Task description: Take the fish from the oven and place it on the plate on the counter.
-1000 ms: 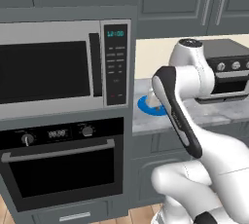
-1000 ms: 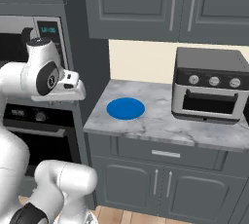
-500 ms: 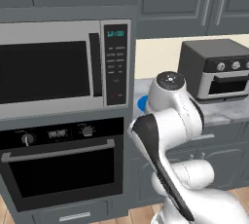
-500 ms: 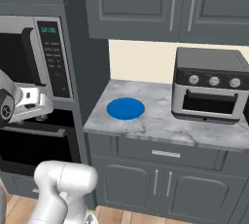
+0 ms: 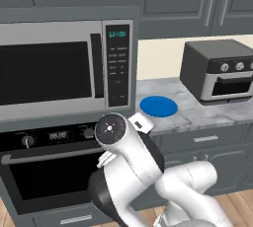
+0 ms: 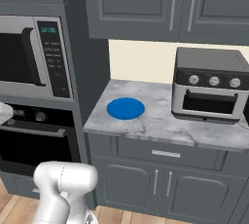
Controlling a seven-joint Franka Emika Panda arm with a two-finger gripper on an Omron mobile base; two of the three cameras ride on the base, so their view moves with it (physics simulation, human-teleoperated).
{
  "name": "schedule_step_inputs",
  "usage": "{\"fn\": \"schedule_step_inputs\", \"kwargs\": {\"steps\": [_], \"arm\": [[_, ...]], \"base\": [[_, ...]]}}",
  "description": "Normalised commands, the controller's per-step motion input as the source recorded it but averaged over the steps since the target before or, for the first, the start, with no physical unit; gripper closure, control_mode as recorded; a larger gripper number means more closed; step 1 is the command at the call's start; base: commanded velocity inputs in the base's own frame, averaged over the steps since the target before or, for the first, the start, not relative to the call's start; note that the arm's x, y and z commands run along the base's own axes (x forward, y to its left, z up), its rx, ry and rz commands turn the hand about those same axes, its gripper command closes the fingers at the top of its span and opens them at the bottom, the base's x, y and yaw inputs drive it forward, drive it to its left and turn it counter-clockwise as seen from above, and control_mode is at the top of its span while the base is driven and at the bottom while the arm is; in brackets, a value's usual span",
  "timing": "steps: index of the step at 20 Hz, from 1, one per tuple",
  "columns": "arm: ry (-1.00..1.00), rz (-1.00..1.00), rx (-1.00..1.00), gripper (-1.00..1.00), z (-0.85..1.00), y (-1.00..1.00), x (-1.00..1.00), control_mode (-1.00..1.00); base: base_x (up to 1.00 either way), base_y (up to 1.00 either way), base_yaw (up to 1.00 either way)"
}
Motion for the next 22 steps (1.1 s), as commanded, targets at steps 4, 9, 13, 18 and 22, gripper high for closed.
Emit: {"fn": "schedule_step_inputs", "kwargs": {"steps": [4, 9, 13, 18, 22], "arm": [[0.00, 0.15, -0.30, -1.00, -0.54, 0.36, 0.00, -1.00], [0.00, 0.15, -0.29, -1.00, -0.53, 0.36, 0.11, -1.00], [0.00, 0.05, -0.23, -1.00, -0.38, 0.25, 0.38, -1.00], [0.00, 0.08, -0.22, -1.00, -0.38, 0.26, 0.48, -1.00], [0.00, 0.13, -0.19, -1.00, -0.49, 0.57, 0.71, -1.00]], "base": [[0.00, 0.00, 0.00], [0.00, 0.00, 0.00], [0.00, 0.00, 0.00], [0.00, 0.00, 0.00], [0.00, 0.00, 0.00]]}}
